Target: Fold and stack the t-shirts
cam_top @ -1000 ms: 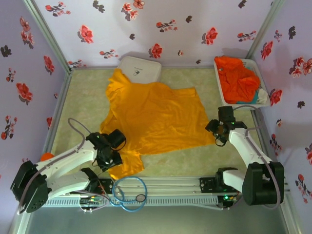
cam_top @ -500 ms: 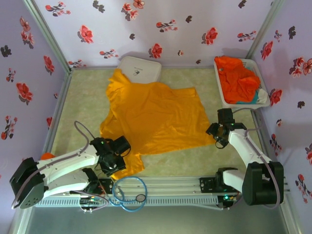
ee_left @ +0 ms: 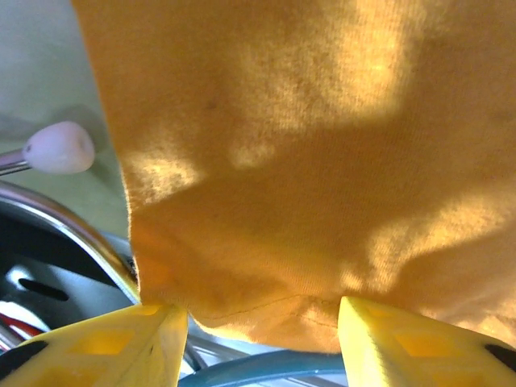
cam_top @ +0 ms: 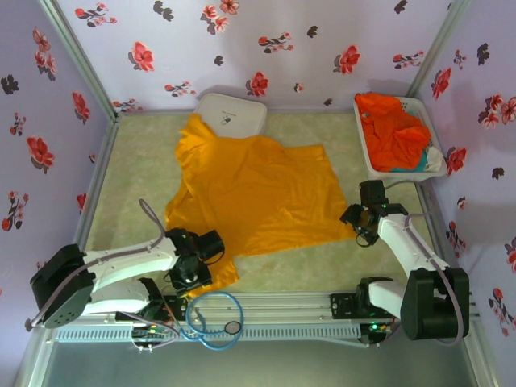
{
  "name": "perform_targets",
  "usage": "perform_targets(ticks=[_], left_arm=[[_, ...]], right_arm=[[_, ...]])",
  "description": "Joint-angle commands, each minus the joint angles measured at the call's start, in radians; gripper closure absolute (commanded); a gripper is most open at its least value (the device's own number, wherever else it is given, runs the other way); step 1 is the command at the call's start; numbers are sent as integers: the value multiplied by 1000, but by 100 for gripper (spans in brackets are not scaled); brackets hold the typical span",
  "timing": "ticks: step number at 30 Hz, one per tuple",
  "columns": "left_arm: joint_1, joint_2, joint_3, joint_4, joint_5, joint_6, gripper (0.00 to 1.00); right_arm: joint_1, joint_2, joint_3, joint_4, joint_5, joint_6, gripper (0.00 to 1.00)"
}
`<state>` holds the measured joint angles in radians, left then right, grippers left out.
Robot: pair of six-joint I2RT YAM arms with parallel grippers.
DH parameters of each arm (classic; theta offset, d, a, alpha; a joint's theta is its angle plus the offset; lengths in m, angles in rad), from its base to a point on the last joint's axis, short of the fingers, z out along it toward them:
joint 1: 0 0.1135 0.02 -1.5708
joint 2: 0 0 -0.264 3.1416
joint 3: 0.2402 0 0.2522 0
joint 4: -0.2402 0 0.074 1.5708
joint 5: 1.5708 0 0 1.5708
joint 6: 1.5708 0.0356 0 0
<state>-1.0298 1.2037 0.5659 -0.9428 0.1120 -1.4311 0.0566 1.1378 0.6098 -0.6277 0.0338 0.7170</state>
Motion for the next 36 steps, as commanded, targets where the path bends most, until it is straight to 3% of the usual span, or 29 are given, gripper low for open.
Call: perform_targets(ticks=[1,8,17,21,22,26,30,32,36], left_arm=[[-9,21,-20,19,-32,-5,50],[-8,2,-54,52,-58,-21,63],[13,-12,-43,47,-121,8,85],[32,-13,-16,44,-136,39,99],[34,-12,-7,39,-141,48,100],[41,-13,43,-31,-182,78,100],[50,-14,106,-112,-235,119,100],[69,-12,144,-147,-253,155,100],[120,-27,266,-258,-301,218,100]], right_arm=[[-6,4,-26,-47,-4,25,27],[-4,106,-50,-17,-79,24,32],[-4,152,-34,74,-95,14,48],[-4,223,-5,95,-120,-3,62],[-4,239,-3,103,-130,-5,70],[-4,266,-5,123,-141,-4,82],[-5,243,3,119,-129,-4,87],[-4,225,17,108,-122,-10,99],[-6,177,79,75,-117,-23,100]])
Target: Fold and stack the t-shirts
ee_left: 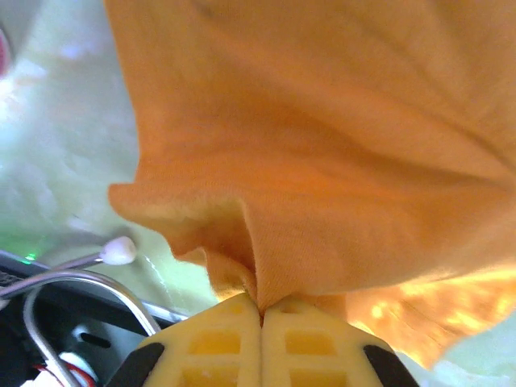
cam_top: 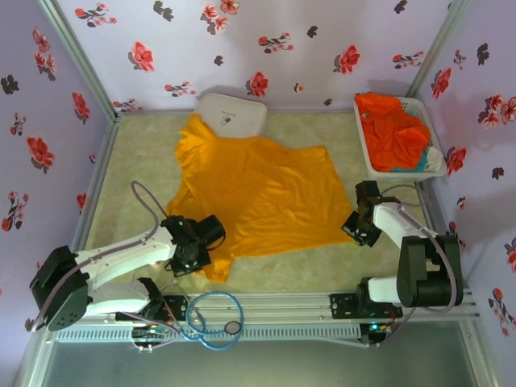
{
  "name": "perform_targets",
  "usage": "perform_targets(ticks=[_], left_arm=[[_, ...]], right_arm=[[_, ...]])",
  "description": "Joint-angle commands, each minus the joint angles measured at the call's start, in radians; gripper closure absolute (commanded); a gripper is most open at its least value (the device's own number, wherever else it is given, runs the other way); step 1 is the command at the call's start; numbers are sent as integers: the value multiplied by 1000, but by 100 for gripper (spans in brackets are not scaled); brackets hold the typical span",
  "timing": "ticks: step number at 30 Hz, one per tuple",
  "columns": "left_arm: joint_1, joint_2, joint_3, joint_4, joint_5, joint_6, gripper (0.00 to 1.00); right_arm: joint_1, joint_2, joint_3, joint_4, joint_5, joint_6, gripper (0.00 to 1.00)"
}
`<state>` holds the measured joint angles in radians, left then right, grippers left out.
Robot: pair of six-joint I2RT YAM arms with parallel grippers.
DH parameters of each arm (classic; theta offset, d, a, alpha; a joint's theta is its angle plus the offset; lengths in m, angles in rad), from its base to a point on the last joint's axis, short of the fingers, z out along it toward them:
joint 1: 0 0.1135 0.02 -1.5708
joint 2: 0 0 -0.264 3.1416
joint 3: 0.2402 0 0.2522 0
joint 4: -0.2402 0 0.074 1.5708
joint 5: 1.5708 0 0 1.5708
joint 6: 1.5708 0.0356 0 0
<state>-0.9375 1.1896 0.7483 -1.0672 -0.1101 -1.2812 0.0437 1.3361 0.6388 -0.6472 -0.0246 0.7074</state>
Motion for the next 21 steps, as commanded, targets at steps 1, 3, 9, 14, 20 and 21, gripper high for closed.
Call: perform_targets(ticks=[1,3,9,14,20,21], left_arm=[[41,-24,125,-167,-106,81,100],[94,-44,199,-206,-143,145,100],[377,-12,512,-172,-152,480,100],[471,200,1017,-254,-168,706,100],[504,456,1737,-401,-242,903,100],[504,487,1843,-415,-240,928,100]], right_arm=[[8,-36,71,88,-62,-19,100],[8,-66,111,93,-77,-27,100],[8,-96,292,110,-80,-39,100],[7,-62,537,69,-56,-38,100],[5,-50,785,94,-72,-60,100],[5,-50,818,98,-71,-67,100]])
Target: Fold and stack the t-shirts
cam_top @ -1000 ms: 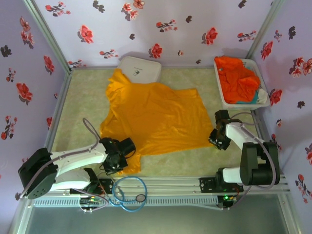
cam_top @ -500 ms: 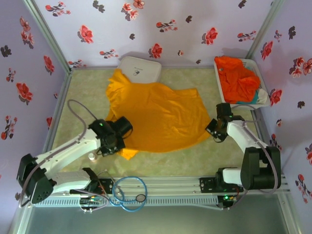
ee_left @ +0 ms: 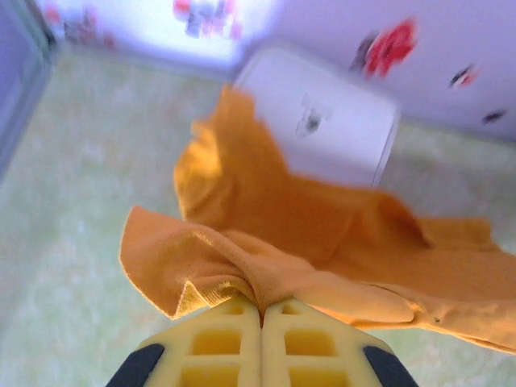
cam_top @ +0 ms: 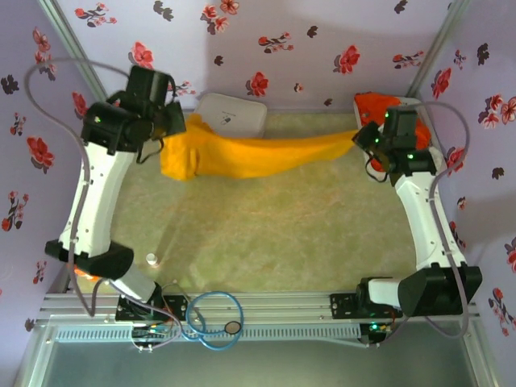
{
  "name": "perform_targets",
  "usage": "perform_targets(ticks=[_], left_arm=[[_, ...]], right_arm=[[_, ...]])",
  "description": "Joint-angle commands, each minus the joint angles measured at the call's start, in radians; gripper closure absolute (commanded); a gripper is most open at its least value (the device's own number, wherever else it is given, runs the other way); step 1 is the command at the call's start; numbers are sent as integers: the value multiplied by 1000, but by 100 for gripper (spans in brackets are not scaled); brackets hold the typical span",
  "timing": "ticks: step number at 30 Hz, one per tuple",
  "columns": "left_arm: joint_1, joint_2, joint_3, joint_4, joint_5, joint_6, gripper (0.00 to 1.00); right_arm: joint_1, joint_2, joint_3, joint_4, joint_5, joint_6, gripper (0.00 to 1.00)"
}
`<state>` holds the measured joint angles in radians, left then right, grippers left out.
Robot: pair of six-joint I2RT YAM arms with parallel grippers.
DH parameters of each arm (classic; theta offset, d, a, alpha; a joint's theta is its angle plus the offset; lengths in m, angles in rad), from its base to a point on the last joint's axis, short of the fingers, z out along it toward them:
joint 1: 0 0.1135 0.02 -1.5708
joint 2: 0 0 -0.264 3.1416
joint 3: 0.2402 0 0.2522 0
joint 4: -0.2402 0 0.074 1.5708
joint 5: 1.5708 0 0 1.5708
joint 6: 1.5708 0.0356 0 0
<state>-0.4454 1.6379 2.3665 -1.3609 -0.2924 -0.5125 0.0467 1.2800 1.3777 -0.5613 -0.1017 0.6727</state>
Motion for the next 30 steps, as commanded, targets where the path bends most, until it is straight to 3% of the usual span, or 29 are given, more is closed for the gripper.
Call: perform_targets(ticks=[1,4,8,11,14,20,26,30], left_arm=[[11,60,297,-126,-55,175,100],[10,30,321,-48,-9,241,100],[3,-170,39,198,29,325,100],[-12,-295,-91,317,39,368,100],[-37,-375,-121,346,58,401,100],[-55,-524,-199,414,216,428,100],[-55,-574,-181,420,299,368,100],[-55,-588,-178,437,305,315,100]], right_arm=[[2,2,104,14,9,-37,100],[2,-35,135,70,7,-59,100],[2,-153,73,214,16,-82,100],[2,-222,67,227,24,-117,100],[2,-292,62,204,22,-142,100],[4,-473,-10,204,-25,-153,100],[4,-675,-120,263,-33,-127,100],[4,-727,-100,227,9,-125,100]])
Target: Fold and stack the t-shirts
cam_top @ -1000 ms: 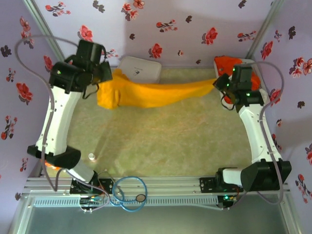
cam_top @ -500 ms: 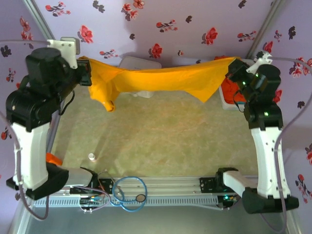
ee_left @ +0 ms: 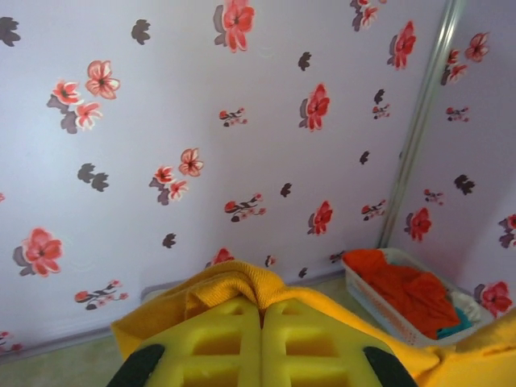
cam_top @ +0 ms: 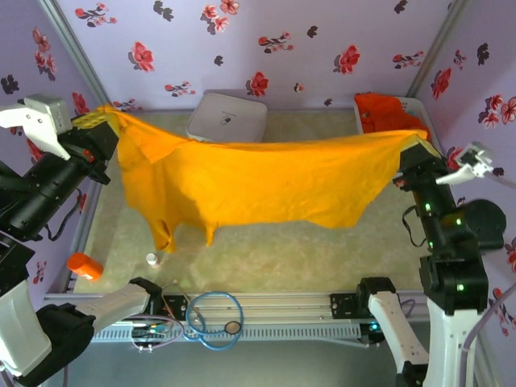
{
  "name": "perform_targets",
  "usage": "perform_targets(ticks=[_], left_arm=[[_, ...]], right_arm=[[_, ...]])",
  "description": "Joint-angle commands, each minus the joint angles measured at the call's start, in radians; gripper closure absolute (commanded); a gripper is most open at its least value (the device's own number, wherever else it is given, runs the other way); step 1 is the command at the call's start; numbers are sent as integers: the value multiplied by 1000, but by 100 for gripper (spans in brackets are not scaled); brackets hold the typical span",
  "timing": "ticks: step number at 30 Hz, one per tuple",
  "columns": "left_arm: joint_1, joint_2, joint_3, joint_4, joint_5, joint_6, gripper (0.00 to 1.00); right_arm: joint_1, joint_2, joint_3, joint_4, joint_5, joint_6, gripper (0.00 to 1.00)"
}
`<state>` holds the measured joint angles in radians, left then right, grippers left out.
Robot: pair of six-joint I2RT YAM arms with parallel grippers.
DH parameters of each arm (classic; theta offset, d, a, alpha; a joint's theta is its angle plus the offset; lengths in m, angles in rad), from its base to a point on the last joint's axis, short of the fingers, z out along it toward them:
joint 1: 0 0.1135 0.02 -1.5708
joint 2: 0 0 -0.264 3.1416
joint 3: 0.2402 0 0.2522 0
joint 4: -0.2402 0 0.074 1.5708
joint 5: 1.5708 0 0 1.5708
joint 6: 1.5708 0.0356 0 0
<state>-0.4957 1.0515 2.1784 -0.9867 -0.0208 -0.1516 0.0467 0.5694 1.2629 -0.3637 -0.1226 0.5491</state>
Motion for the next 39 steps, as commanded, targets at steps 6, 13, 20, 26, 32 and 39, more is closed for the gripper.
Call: perform_targets(ticks=[6,13,20,26,32,39], left_arm=[[-4,17,-60,86,-131,-74,100],[62,152,-238,-12,-319,-173,100],[208,283,-577,136,-153,-254,100],[256,561,-623,256,-85,-236,100],[265,787,-430,260,-48,-218,100],[260,801,-375,201,-31,-228,100]], right_arm=[[4,30,67,-128,140,-11,100],[4,199,-20,-263,207,28,100],[2,475,-152,-212,203,5,100],[-7,766,-216,15,218,9,100],[-43,1030,-63,100,204,14,100],[-59,1092,-28,81,196,0,100]])
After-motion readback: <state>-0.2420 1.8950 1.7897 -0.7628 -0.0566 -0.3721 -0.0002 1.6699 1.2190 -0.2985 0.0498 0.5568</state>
